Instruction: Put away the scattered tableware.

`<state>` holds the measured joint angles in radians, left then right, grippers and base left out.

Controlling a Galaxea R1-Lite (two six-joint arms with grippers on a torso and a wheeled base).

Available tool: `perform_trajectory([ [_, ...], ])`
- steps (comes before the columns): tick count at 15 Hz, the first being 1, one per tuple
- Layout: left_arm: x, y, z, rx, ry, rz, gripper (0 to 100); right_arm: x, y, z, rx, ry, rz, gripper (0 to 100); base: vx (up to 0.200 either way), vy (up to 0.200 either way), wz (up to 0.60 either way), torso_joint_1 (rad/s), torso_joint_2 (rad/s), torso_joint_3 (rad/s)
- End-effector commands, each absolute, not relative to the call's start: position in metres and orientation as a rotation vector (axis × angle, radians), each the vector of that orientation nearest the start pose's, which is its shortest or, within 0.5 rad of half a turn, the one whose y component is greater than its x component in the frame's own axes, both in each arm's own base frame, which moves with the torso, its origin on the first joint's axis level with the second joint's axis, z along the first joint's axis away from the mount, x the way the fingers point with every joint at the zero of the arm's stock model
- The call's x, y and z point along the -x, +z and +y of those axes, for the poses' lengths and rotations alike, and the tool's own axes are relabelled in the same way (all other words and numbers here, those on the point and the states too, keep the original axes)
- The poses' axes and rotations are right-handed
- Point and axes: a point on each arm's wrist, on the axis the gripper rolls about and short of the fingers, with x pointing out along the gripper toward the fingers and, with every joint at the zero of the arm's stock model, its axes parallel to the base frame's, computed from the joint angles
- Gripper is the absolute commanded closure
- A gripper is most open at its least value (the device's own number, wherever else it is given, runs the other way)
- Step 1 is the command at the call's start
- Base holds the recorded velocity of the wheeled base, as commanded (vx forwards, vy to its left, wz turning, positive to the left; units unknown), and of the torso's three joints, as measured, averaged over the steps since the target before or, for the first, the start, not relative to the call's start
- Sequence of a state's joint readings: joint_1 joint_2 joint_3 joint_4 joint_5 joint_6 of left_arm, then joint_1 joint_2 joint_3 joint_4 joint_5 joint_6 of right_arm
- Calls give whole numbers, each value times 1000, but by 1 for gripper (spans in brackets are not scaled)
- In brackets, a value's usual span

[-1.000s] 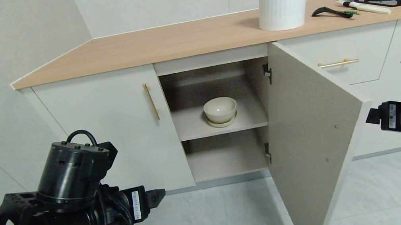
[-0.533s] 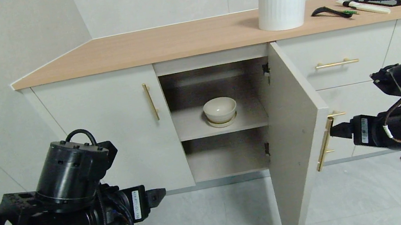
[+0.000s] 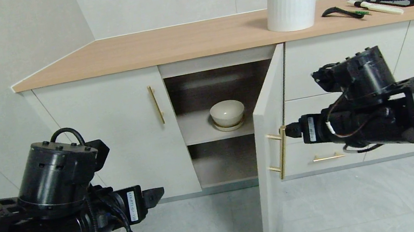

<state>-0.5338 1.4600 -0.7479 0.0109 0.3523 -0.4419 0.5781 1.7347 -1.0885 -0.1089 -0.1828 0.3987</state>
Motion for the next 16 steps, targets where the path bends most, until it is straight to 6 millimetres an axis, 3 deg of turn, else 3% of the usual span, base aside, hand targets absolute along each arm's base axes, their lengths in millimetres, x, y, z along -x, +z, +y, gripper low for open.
perform_trajectory([
  [1,-194,181,-105,123,-27,648,0,-303,183,207,-135,319,590,0,0,0,0,0,0,0],
  [7,-195,179,-105,106,-15,649,0,-324,143,223,-156,360,661,0,0,0,0,0,0,0],
  [16,-197,174,-105,81,-8,670,0,-347,127,235,-257,347,526,0,22,0,0,0,0,0],
])
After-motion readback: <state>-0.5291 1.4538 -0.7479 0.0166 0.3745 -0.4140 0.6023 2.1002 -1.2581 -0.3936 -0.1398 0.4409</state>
